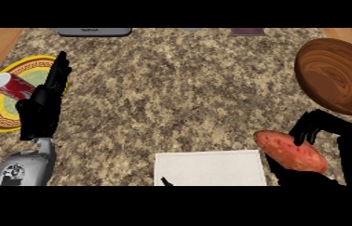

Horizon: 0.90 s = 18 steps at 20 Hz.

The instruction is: Pick the sweet potato from the placemat and place it in the bowl

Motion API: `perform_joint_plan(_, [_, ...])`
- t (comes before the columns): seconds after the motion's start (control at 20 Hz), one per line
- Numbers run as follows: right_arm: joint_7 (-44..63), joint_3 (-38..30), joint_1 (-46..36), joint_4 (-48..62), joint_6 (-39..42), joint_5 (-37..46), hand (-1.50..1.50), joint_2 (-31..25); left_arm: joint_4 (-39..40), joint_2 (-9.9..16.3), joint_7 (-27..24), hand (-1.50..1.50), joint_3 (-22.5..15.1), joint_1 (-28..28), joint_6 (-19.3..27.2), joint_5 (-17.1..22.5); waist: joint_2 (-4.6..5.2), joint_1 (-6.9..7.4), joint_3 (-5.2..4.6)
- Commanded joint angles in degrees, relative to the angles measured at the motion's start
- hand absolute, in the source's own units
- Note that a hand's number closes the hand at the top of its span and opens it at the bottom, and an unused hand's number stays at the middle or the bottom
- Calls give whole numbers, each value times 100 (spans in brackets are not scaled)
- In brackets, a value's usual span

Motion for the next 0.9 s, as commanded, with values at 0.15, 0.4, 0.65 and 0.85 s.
perform_joint_plan(0.15, [-949, -2166, -1321, 1814, -340, -1289, 150, -912, 280, -35, -162, 0, 92, -246, 5, -26, 12, 10, 1])
perform_joint_plan(0.4, [-1694, -2642, -2278, 3725, -843, -1080, 150, -1681, -304, -138, 74, 0, -184, 132, -55, -125, 12, 131, 2])
perform_joint_plan(0.65, [-2969, -2632, -2335, 5262, -1594, -339, 150, -2252, -203, -6, 104, 0, 16, -140, -73, -116, 41, 150, 6])
perform_joint_plan(0.85, [-3385, -2663, -2907, 6532, -2421, 238, 150, -2708, -58, -226, 51, 0, -152, -225, -28, -151, 60, 190, 7])
